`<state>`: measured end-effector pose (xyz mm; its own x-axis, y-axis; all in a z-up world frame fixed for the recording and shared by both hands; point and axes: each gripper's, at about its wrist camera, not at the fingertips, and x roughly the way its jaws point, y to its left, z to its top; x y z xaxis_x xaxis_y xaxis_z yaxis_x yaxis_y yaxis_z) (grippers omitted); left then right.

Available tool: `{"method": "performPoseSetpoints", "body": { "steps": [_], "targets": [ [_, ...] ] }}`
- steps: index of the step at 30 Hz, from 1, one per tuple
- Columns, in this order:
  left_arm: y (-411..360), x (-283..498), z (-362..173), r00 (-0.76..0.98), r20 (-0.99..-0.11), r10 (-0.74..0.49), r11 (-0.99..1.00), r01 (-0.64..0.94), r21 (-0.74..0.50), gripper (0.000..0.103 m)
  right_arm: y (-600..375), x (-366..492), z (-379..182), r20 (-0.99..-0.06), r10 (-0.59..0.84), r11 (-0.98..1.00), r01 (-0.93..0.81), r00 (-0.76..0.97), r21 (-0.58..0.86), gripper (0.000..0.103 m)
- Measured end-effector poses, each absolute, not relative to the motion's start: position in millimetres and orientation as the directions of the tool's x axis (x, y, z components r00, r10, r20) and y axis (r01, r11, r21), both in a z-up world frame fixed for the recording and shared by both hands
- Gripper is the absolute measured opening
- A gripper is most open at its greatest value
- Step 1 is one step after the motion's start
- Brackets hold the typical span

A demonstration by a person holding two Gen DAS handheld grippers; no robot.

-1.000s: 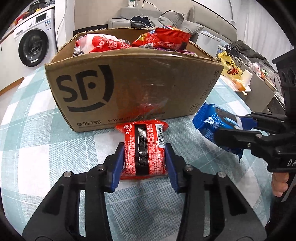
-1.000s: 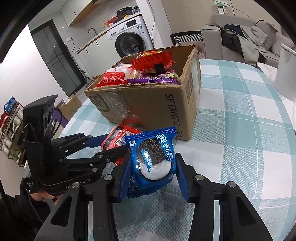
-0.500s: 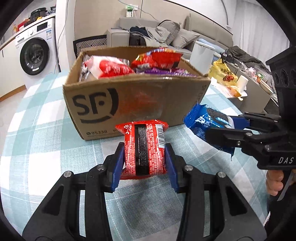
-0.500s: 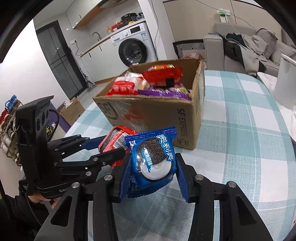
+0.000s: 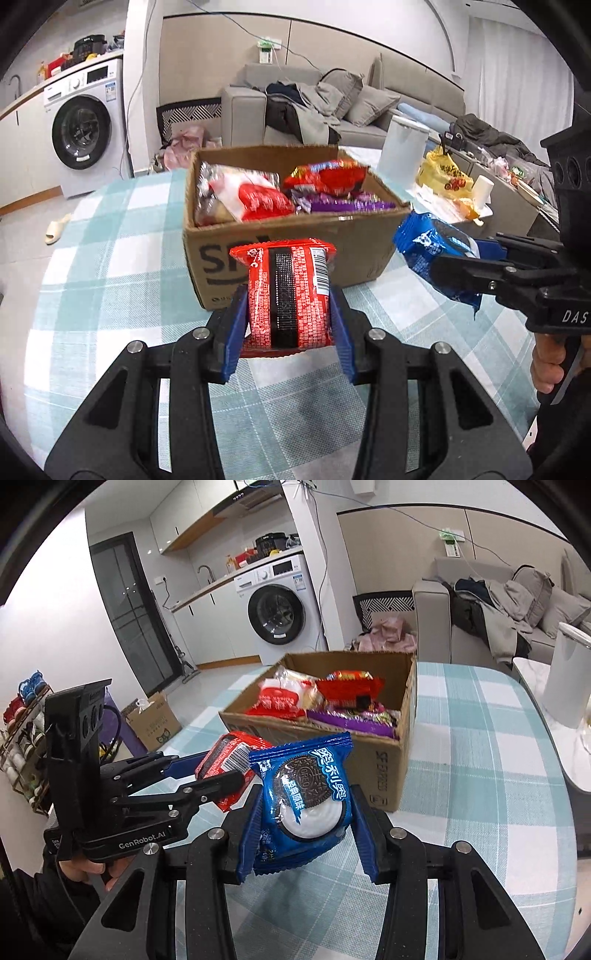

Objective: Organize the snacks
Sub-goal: 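Lift both held snacks and carry them over the SF box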

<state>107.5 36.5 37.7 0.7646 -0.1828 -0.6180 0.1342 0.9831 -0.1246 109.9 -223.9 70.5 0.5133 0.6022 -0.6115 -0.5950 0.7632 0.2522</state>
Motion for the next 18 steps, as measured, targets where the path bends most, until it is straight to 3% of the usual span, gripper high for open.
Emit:
{"method": "performPoseSetpoints", "body": {
  "steps": [18],
  "targets": [
    [46, 90, 85, 0.817, -0.558, -0.142, 0.990, 0.103, -0.101, 0.039, -230, 122, 105, -0.539, 0.608, 0.786, -0.539, 0.583, 0.303, 0.045]
  ]
}}
